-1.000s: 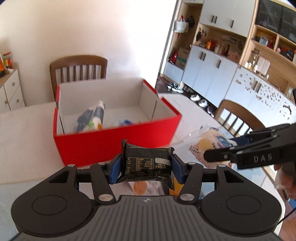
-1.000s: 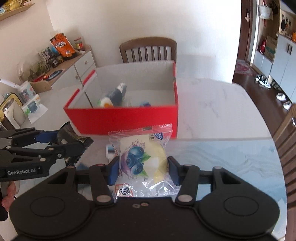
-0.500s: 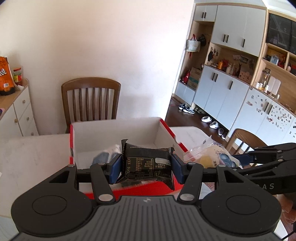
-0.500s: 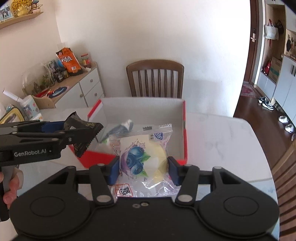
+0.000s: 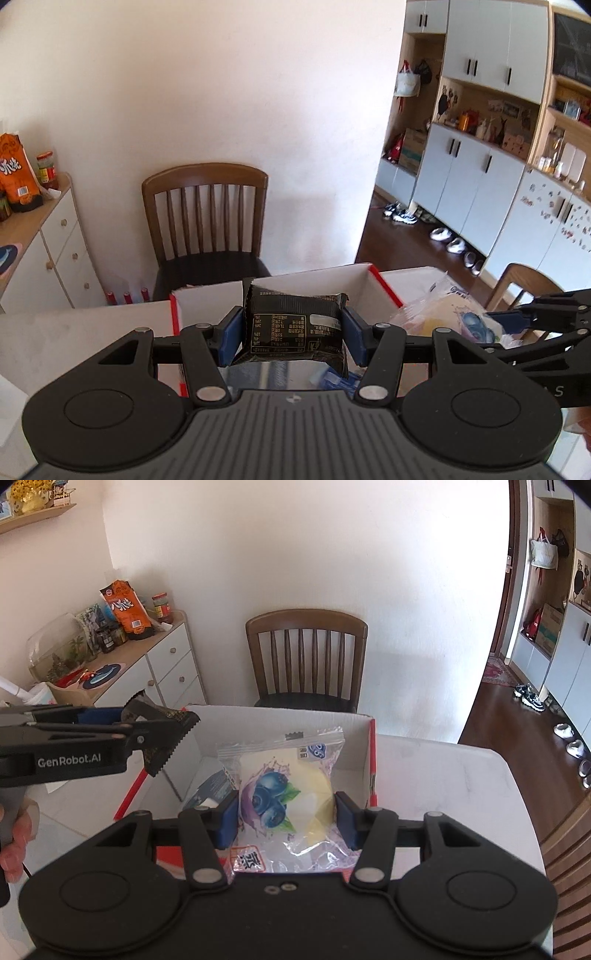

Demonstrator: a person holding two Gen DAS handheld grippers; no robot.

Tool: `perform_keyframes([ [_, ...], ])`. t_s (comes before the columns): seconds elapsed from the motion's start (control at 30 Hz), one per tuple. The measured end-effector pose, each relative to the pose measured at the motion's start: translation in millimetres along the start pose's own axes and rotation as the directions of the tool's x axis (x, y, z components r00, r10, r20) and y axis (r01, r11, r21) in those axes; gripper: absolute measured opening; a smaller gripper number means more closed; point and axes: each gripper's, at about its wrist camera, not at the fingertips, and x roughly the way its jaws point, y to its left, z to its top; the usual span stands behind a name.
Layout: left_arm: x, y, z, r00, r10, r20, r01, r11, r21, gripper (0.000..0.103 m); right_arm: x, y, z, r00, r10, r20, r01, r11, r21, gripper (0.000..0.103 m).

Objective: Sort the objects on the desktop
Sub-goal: 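Lift and carry the black packet and blueberry bag over the red box, then lower both tools into the box and open them to drop the items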

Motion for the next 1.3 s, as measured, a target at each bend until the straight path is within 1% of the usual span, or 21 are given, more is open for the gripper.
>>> perform_keyframes([
  [0.07,11.4,3.6,2.4,0.999,0.002,-0.033,-0.002,1.000,-0.002,0.056,7.0,0.8,4.3,1.000,-0.007,-0.002,0.007,1.000,-0.003,0.052],
  [0.1,18.3,5.5,3.5,0.999,0.008,-0.049,-0.008,1.000,-0.009,0.056,11.2,0.8,6.6,1.000,-0.027,0.004,0.027,1.000,0.005,0.052],
  [0.17,28.5,9.4,3.3,0.997,0.011,-0.076,-0.012,1.000,-0.015,0.056,17.6,0.7,9.9,1.000,-0.029,0.002,0.029,1.000,0.002,0.052],
  [0.27,44.6,12.3,3.0,0.993,0.033,-0.109,-0.033,0.999,0.005,0.056,29.5,2.2,13.9,0.999,-0.041,-0.005,0.041,0.999,-0.008,0.052],
  [0.4,60.5,13.5,0.5,0.988,0.049,-0.146,-0.045,0.999,0.031,0.056,46.7,-0.1,13.9,0.999,-0.032,-0.022,0.032,0.999,0.005,0.052],
  [0.5,69.6,12.7,-1.7,0.985,0.065,-0.161,-0.057,0.997,0.057,0.056,59.3,-3.6,10.6,0.999,-0.028,-0.045,0.029,0.999,0.016,0.052],
  [0.6,79.0,13.2,-5.4,0.981,0.073,-0.178,-0.062,0.996,0.067,0.056,72.8,-3.7,6.2,0.995,-0.038,-0.087,0.038,0.999,-0.006,0.052],
  [0.7,87.9,13.6,-8.9,0.977,0.088,-0.195,-0.073,0.994,0.081,0.056,82.2,-5.1,1.1,0.994,-0.036,-0.102,0.035,0.999,-0.016,0.052],
  [0.8,95.6,12.7,-13.4,0.973,0.092,-0.212,-0.074,0.993,0.091,0.056,91.6,-6.6,-1.5,0.992,-0.053,-0.116,0.050,0.998,-0.034,0.052],
  [0.9,101.8,11.8,-17.0,0.971,0.086,-0.224,-0.066,0.993,0.096,0.056,99.2,-10.8,-5.8,0.989,-0.057,-0.136,0.053,0.998,-0.031,0.052],
  [1.0,107.8,8.7,-20.6,0.967,0.097,-0.237,-0.070,0.990,0.122,0.056,104.8,-12.5,-9.4,0.988,-0.047,-0.148,0.042,0.998,-0.035,0.052],
  [1.1,112.6,8.2,-25.2,0.963,0.086,-0.254,-0.055,0.990,0.127,0.056,108.2,-15.0,-13.1,0.987,-0.028,-0.161,0.025,1.000,-0.019,0.052],
  [1.3,120.1,9.9,-30.4,0.959,0.077,-0.274,-0.045,0.992,0.120,0.056,115.9,-14.4,-19.4,0.982,-0.042,-0.184,0.035,0.999,-0.039,0.052],
])
